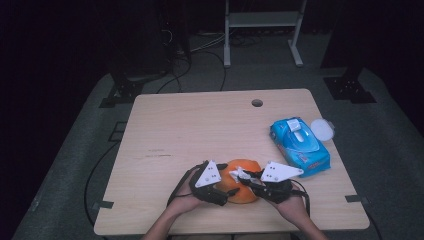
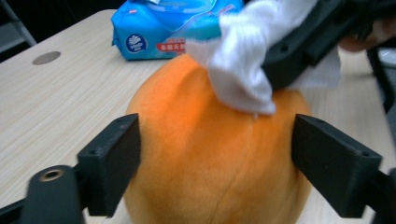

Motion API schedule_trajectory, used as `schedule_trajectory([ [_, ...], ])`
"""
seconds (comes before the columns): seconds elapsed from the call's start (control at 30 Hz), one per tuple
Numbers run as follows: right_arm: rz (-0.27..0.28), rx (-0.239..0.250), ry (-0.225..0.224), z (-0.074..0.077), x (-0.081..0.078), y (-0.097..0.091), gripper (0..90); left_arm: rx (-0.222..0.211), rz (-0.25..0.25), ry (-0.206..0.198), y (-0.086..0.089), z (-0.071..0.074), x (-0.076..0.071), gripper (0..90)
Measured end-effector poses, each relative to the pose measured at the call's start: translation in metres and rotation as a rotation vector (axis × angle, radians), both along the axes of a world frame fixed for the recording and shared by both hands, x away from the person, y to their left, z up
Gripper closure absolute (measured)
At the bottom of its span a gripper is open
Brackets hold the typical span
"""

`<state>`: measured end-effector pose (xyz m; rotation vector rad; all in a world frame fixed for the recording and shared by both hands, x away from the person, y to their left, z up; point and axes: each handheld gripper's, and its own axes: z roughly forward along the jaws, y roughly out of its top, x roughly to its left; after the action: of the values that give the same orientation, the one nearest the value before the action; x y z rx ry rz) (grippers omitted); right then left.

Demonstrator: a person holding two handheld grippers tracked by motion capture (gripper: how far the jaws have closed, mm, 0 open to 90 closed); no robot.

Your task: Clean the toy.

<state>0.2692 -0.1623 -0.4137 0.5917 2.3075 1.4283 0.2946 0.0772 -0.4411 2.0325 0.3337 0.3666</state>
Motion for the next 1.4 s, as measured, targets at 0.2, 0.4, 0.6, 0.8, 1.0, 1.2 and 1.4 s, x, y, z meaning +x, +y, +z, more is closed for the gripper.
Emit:
schedule_trajectory([
  [0.2,-0.106,0.016,0.028,-0.003,0.012,-0.028,75.1,-0.012,0.012,0.055,0.012,-0.005,0.006,21.5],
  [0.4,-0.133,0.021,0.052,-0.007,0.015,-0.035,75.0,-0.028,0.010,0.051,0.006,0.004,0.005,16.4],
  [0.6,-0.034,0.033,0.019,0.000,0.004,-0.009,74.8,-0.038,-0.015,-0.013,-0.001,0.005,0.001,15.5],
  [0.8,-0.042,0.011,0.007,-0.001,0.005,-0.010,75.0,-0.025,0.010,0.036,0.010,-0.001,0.005,23.8],
  [1.0,-0.117,0.018,0.062,-0.010,0.017,-0.034,74.9,-0.045,0.021,0.072,0.017,-0.005,0.010,24.3],
  [1.2,-0.087,0.018,0.029,-0.005,0.009,-0.019,75.1,-0.090,-0.005,0.064,0.007,0.011,0.008,16.4],
  [1.4,-0.038,0.011,0.000,0.000,0.003,-0.007,75.0,-0.085,0.011,0.079,0.014,0.003,0.012,23.8],
])
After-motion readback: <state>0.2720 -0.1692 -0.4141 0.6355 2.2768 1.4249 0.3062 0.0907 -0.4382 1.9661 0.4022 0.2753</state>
